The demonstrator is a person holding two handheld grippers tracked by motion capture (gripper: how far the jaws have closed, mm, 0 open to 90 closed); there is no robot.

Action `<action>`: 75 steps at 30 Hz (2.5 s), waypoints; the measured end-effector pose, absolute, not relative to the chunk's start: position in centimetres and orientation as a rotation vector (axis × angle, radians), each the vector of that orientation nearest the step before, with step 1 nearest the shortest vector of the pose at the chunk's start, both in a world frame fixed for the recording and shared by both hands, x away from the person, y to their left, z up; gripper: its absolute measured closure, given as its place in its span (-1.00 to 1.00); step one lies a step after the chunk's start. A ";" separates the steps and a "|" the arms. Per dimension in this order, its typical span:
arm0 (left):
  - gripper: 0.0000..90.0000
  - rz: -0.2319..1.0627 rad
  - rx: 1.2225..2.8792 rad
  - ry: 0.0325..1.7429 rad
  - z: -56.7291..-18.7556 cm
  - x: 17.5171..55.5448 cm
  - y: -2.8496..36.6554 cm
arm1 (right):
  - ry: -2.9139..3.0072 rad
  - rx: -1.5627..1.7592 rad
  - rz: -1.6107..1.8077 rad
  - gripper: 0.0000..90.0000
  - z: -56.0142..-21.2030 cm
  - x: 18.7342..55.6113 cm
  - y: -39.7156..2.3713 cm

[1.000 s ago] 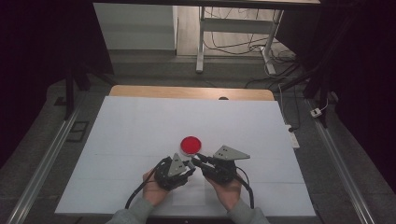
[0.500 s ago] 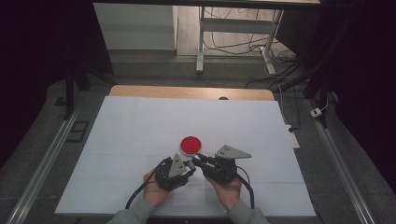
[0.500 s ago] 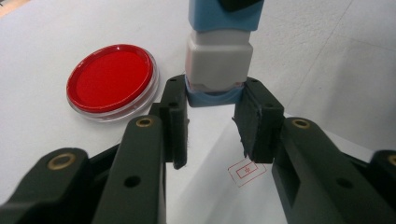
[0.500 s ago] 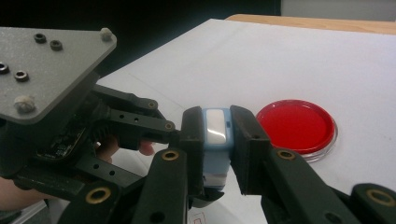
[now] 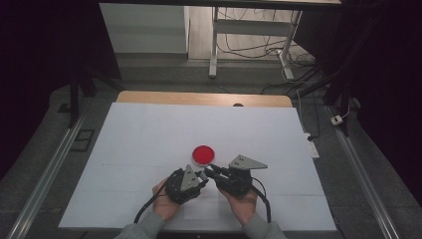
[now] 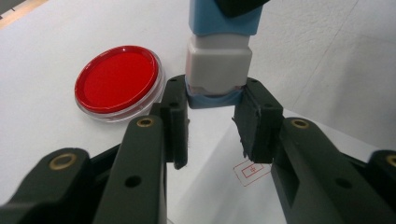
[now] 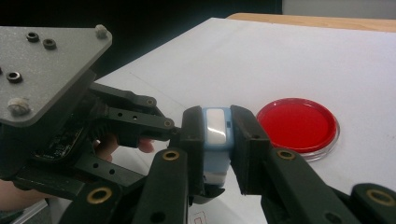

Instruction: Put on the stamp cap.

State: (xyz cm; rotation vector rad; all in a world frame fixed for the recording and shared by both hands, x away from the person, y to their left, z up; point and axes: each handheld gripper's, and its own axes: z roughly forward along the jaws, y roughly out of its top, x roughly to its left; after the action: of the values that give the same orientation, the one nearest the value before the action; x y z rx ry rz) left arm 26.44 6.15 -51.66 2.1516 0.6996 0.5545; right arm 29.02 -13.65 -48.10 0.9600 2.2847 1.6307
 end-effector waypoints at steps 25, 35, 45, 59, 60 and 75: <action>0.46 0.552 2.166 0.682 -51.7 26.4 6.1 | 2.323 0.950 1.590 0.69 -48.1 29.1 -13.5; 0.42 0.532 2.156 0.684 -51.6 26.5 6.3 | 2.318 0.923 1.592 0.68 -48.0 29.1 -13.5; 0.18 0.486 2.147 0.698 -51.6 26.7 6.6 | 2.303 0.909 1.605 0.68 -47.9 29.1 -13.8; -0.30 0.394 2.095 0.766 -50.7 26.7 8.8 | 2.267 0.885 1.626 0.68 -47.4 29.4 -14.7; -0.31 0.388 2.098 0.766 -50.6 26.7 9.0 | 2.266 0.885 1.625 0.68 -47.3 29.4 -14.8; -0.33 0.362 2.103 0.807 -49.9 25.6 13.1 | 2.243 0.870 1.612 0.68 -47.1 29.8 -15.6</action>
State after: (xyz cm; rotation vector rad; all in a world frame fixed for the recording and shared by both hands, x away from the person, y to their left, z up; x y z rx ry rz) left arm 25.58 13.05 -49.86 2.1031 0.8067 0.3625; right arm 29.77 -15.62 -47.06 0.8700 2.2428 1.6120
